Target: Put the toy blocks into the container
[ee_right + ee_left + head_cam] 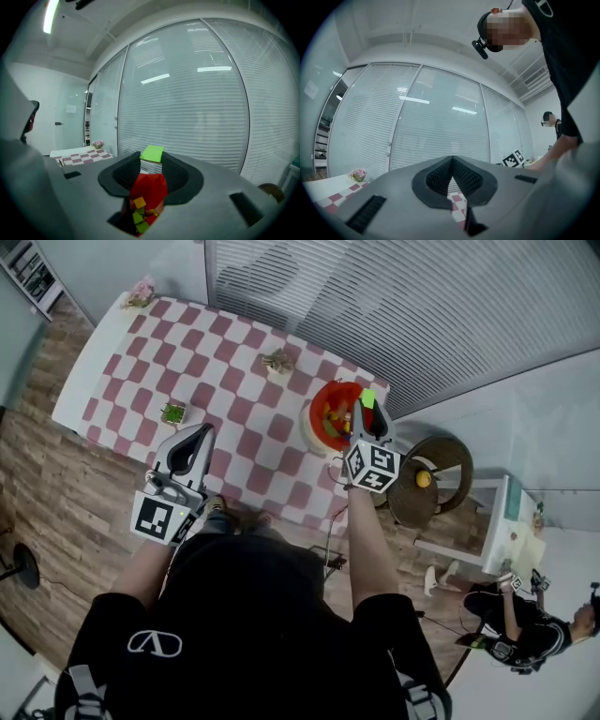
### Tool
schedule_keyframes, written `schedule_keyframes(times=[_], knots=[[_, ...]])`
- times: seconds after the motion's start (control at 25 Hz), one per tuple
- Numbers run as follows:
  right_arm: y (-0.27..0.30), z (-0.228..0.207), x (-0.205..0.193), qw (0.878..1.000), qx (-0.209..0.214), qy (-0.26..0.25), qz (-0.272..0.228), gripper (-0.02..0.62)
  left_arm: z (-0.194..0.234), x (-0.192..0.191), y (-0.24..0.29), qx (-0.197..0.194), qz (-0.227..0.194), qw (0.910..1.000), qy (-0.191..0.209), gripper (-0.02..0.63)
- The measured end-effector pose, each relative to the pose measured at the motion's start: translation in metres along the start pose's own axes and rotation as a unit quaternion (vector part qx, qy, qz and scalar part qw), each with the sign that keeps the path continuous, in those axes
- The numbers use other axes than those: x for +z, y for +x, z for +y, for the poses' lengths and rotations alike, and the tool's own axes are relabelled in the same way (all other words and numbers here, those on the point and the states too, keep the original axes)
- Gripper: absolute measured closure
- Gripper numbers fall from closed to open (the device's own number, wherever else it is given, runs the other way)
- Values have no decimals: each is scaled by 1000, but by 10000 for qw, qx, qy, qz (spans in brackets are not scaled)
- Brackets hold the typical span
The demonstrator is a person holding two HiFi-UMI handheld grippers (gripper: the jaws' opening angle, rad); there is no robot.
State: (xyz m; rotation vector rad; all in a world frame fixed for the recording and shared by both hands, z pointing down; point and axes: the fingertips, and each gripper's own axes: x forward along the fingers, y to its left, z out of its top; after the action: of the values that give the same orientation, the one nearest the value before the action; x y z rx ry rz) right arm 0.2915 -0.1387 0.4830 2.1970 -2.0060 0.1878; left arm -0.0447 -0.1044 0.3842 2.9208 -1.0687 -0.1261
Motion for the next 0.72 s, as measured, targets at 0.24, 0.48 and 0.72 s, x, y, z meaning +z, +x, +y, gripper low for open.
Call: schedule_keyframes(times=[0.24, 0.48, 0.72], knots=[[11, -6, -39, 9983, -59, 182, 554, 445, 1, 10, 3, 87, -176, 9998, 16, 600], [18, -10, -71, 9928, -83, 352, 1140, 445, 1, -1, -2, 42, -13, 10000, -8, 600], [21, -8, -74, 9907, -35, 350, 1311, 440, 2, -1, -3, 37, 6, 10000, -5, 600]])
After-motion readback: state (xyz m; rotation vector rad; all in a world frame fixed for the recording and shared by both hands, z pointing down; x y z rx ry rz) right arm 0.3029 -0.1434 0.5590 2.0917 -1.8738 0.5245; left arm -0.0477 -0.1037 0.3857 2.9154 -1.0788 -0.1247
